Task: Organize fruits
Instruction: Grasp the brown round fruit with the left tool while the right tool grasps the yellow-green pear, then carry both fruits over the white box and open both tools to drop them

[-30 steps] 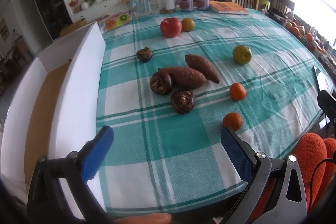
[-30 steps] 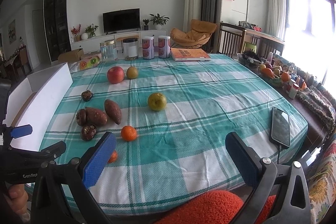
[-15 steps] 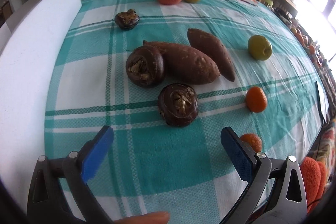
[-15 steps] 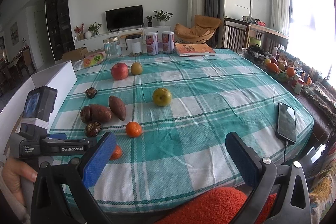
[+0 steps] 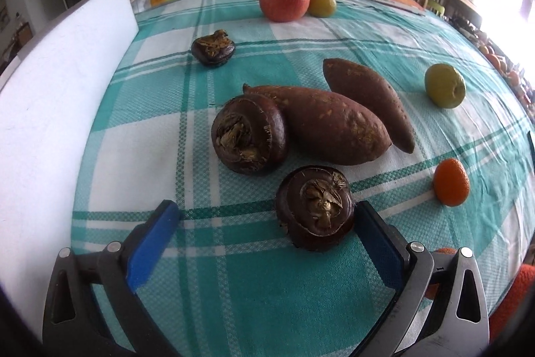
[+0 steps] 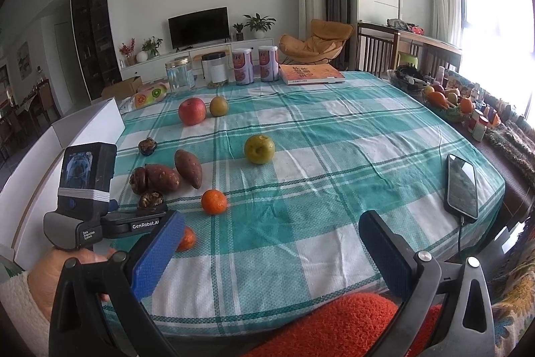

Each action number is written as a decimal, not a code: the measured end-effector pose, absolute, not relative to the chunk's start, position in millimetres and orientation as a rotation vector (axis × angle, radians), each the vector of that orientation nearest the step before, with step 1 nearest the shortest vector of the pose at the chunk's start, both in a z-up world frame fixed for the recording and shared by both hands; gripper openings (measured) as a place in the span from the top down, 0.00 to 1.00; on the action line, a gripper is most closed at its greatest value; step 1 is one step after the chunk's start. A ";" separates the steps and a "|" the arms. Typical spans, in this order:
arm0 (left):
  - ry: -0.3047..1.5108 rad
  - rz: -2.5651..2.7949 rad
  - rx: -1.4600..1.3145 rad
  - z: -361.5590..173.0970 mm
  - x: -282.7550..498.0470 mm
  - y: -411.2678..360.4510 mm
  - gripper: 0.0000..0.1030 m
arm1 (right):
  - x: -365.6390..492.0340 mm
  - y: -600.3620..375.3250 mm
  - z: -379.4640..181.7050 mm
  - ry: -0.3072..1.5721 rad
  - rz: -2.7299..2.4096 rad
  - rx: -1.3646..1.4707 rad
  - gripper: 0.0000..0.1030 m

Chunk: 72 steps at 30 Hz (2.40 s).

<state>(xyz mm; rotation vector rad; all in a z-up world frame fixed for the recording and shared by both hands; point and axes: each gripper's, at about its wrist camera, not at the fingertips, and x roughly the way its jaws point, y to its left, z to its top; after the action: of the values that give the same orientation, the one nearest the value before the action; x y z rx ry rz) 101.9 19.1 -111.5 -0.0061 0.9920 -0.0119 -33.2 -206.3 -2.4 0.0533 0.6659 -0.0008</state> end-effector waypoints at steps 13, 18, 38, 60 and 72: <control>0.984 -0.111 -0.008 -98.9 100.5 15.1 0.56 | -31.7 -205.3 -9.9 0.691 0.004 0.066 0.00; 1.002 -0.185 0.007 -98.9 81.7 20.6 0.57 | -20.2 -214.3 -22.2 0.758 0.062 0.130 0.00; 1.004 -0.235 -0.085 -86.6 48.2 46.0 0.57 | 221.4 -230.2 -90.8 1.116 0.184 0.343 0.51; 0.903 0.142 -0.201 6.5 -43.6 227.9 0.57 | 33.6 89.4 17.3 1.025 1.066 0.022 0.50; 0.878 0.214 -0.202 5.8 -48.8 236.0 0.33 | 43.5 83.6 29.6 0.956 1.005 -0.022 0.49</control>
<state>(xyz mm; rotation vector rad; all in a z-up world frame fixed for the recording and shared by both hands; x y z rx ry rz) -48.8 236.0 5.8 -0.2021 0.8777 0.2143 43.5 83.6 29.6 -0.0223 0.9555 1.0049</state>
